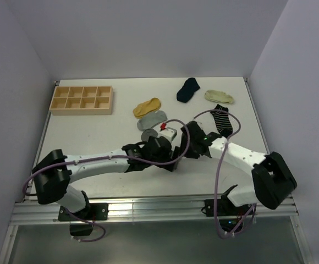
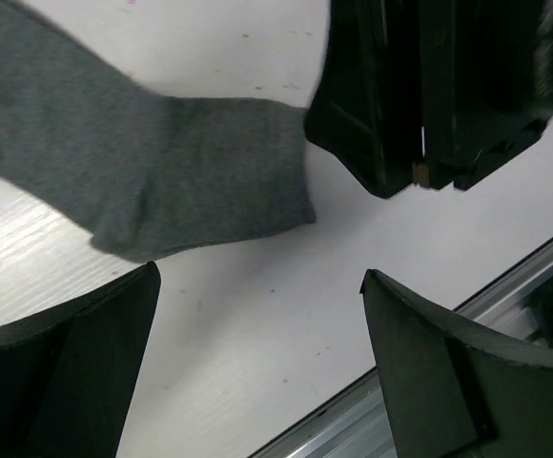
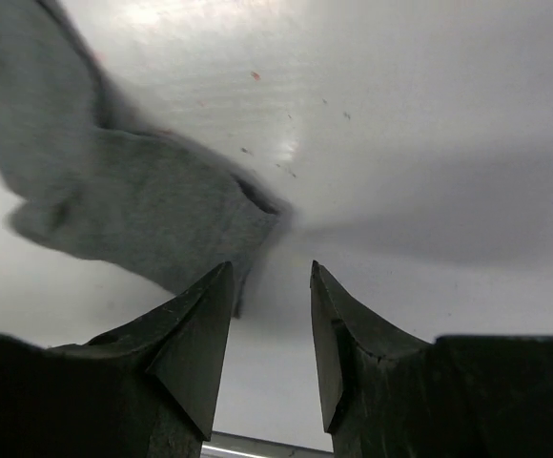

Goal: Roll the socks
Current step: Adjust the sock at the center of the board, then roll the sock at the center of the board.

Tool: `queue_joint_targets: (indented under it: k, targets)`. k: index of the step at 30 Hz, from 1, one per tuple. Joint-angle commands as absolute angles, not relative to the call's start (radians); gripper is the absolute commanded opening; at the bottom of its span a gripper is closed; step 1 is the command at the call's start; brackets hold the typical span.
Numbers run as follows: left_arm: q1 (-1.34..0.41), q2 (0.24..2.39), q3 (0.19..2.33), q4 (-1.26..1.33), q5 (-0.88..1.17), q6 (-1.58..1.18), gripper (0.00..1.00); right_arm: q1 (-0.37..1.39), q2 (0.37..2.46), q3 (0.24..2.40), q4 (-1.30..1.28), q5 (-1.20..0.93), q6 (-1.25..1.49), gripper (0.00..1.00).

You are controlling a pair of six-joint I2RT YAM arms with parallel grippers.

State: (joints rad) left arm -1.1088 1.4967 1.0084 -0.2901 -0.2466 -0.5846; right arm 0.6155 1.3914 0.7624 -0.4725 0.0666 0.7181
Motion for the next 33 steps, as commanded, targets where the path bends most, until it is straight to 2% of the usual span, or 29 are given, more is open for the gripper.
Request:
queue_joint_targets:
  k: [1, 5, 12, 15, 33]
  targets:
    - [-1.199, 1.56, 1.097, -0.246, -0.406, -0.548, 0.92, 0.578, 1.249, 0.769, -0.509, 0.141, 0.736, 0.48]
    - [-1.235, 1.627, 1.103, -0.184, -0.442, -0.531, 0.87, 0.517, 1.154, 0.738, -0.581, 0.227, 0.753, 0.49]
    - [-1.261, 1.721, 1.109, -0.103, -0.489, -0.473, 0.79, 0.371, 0.991, 0.652, -0.638, 0.221, 0.795, 0.54]
    - [-1.267, 1.762, 1.108, -0.062, -0.486, -0.439, 0.71, 0.328, 0.941, 0.635, -0.647, 0.218, 0.807, 0.55]
    - [-1.299, 1.925, 1.22, -0.159, -0.492, -0.362, 0.58, 0.232, 0.871, 0.626, -0.644, 0.193, 0.769, 0.55]
